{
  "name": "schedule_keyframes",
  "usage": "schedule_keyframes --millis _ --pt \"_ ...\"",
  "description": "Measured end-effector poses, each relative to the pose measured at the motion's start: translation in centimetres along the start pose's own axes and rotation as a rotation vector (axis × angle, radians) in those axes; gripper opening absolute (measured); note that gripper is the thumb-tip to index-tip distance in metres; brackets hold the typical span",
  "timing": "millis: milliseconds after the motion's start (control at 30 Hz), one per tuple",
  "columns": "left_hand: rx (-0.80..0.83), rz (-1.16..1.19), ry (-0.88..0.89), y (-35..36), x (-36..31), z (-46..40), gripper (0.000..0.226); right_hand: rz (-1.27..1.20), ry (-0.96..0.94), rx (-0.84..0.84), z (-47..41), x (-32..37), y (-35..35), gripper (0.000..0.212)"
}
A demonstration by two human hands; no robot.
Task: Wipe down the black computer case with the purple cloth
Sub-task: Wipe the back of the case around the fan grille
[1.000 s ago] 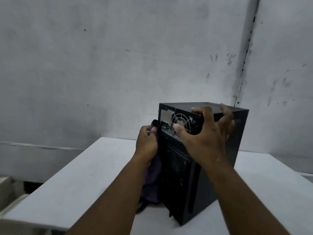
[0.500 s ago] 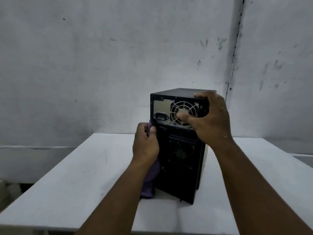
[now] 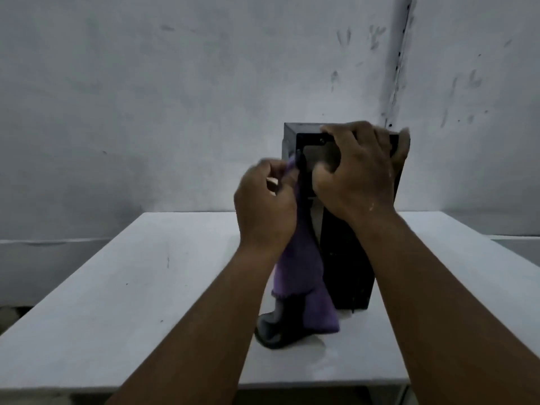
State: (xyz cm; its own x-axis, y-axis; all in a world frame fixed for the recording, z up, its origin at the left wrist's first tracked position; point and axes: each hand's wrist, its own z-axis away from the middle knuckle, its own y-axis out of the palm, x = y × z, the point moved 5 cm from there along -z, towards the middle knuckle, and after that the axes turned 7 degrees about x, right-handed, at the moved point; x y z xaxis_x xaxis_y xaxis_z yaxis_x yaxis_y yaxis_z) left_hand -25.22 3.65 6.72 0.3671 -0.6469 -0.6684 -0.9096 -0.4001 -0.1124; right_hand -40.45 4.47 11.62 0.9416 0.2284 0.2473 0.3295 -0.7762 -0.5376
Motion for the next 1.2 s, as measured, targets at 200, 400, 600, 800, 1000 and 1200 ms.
schedule_keyframes --millis 200,400,600,800,1000,1200 --pt "-0.066 -0.091 0.231 1.0 -1.2 -1.2 0.006 -0.044 -0.007 -0.207 0.2 -0.9 2.0 0.036" --pt "-0.039 -0.275 0.316 1.9 2.0 2.2 0.013 -0.016 -0.051 -0.280 0.8 -1.4 3.5 0.038" --pt "-0.115 -0.279 0.358 1.8 1.0 1.0 0.013 -0.033 -0.021 -0.366 0.6 -1.1 3.7 0.035" --pt "-0.031 -0.296 0.372 2.6 2.5 3.3 0.014 -0.020 -0.079 -0.423 -0.2 -1.7 2.4 0.025" --pt "-0.123 -0.333 0.408 1.2 -0.2 0.3 0.012 0.038 -0.087 -0.300 -1.4 -2.2 1.2 0.033" --pt "-0.120 -0.360 0.422 1.2 -1.6 -2.1 0.014 -0.002 0.002 -0.244 -1.4 -2.1 1.6 0.037"
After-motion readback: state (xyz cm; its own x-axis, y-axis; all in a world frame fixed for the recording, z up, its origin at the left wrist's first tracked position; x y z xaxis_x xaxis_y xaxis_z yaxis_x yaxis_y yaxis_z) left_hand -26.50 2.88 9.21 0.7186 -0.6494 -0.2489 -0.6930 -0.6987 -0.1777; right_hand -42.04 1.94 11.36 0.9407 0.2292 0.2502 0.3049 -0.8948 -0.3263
